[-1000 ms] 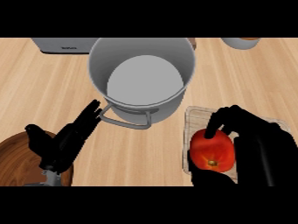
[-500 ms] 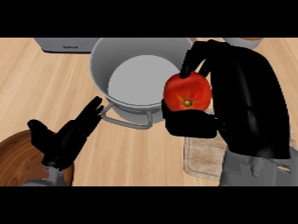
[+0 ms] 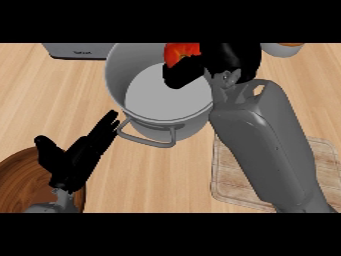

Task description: Pick the tomato from the cutting board and place it in the pot

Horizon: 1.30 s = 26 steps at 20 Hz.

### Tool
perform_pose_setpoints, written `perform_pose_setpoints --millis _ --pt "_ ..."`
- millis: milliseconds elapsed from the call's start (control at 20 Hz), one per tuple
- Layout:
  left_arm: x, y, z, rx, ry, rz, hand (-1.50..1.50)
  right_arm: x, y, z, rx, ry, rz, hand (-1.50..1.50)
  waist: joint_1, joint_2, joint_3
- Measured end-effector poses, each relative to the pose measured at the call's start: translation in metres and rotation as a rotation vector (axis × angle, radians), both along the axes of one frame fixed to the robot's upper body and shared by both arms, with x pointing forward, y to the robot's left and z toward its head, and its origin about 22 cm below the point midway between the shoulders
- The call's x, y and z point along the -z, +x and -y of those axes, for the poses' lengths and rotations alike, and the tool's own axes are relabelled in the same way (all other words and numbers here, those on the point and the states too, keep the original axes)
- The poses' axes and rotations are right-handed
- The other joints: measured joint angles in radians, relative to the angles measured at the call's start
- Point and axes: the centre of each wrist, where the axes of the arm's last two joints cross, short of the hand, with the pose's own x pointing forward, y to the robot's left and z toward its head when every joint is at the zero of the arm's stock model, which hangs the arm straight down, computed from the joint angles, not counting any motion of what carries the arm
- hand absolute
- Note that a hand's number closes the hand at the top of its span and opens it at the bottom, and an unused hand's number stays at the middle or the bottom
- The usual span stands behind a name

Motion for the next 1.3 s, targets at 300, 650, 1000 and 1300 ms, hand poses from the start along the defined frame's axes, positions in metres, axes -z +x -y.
perform_pose_setpoints --millis 300,650,1000,1300 --pt "-0.006 0.007 0.002 0.012 -0.003 0.010 0.00 0.020 0.045 -0.021 -0.016 -0.006 -0.018 1.50 0.011 0.004 0.000" --pt "-0.009 0.009 0.011 0.038 -0.003 0.018 0.00 0.059 0.080 -0.028 -0.021 0.037 -0.014 1.50 0.040 0.013 0.000" --pt "-0.009 0.011 0.017 0.075 0.003 0.025 0.00 0.086 0.097 -0.028 -0.025 0.073 -0.071 1.50 0.074 0.022 -0.001" --pt "-0.009 0.014 0.024 0.102 0.001 0.035 0.00 0.101 0.104 -0.015 0.023 0.288 -0.103 -1.50 0.106 0.033 0.000"
